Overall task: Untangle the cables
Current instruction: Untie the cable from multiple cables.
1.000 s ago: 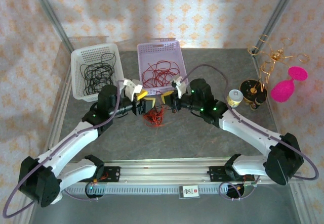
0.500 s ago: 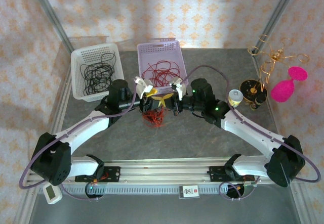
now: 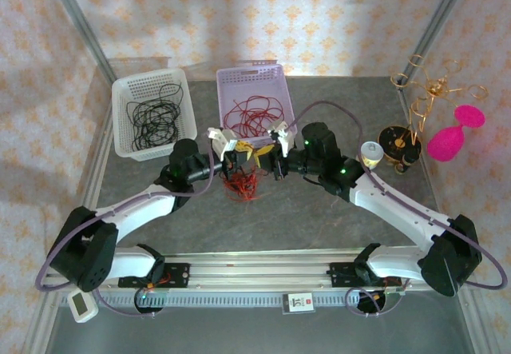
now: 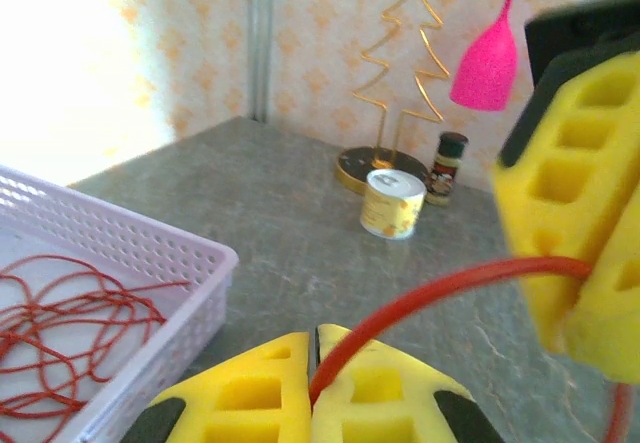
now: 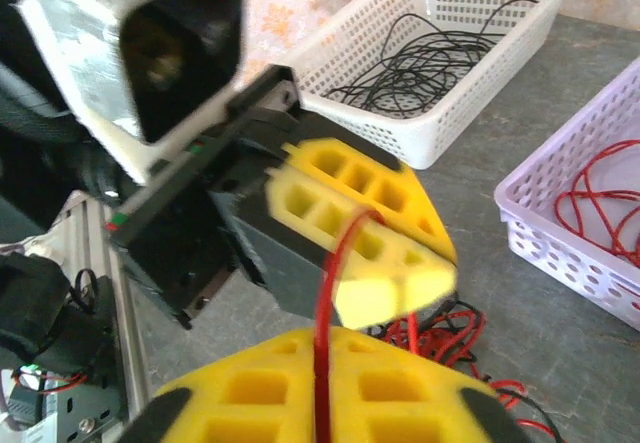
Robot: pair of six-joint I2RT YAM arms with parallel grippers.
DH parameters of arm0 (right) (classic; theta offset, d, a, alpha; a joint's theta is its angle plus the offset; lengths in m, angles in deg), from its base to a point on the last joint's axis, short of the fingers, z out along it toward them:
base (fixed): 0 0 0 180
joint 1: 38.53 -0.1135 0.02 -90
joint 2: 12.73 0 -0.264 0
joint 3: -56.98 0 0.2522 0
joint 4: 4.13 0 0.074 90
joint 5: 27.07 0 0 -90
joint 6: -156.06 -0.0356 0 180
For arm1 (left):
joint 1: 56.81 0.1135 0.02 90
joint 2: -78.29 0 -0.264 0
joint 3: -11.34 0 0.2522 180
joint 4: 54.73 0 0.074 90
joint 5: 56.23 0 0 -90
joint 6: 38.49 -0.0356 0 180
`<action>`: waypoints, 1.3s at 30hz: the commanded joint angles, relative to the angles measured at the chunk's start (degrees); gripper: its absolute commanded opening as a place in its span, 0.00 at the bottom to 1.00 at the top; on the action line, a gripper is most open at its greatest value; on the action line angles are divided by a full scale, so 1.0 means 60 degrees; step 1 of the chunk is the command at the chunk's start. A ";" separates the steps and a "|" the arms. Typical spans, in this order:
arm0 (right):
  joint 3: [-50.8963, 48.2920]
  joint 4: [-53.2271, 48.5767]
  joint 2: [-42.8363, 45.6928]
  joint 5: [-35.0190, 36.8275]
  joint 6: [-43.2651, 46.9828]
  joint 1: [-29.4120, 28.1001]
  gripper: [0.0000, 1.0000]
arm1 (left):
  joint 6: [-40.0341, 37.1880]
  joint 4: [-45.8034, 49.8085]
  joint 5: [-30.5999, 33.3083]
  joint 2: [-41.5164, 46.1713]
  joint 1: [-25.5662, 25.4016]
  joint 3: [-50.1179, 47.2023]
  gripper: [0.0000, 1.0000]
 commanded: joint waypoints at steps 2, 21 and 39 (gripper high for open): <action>-0.0519 0.1223 0.0599 0.1573 -0.0415 -0.0033 0.29 | 0.0039 0.0208 0.1441 0.0848 -0.0185 0.0331 0.00; -0.2351 0.6332 -0.0598 0.4299 -0.2747 -0.1410 0.34 | 0.0024 0.4589 0.4159 0.2434 -0.1843 0.2253 0.00; -0.3005 0.6251 -0.2450 0.7579 -0.4475 -0.1776 0.21 | 0.0178 0.6414 0.5885 0.2842 -0.2614 0.4433 0.00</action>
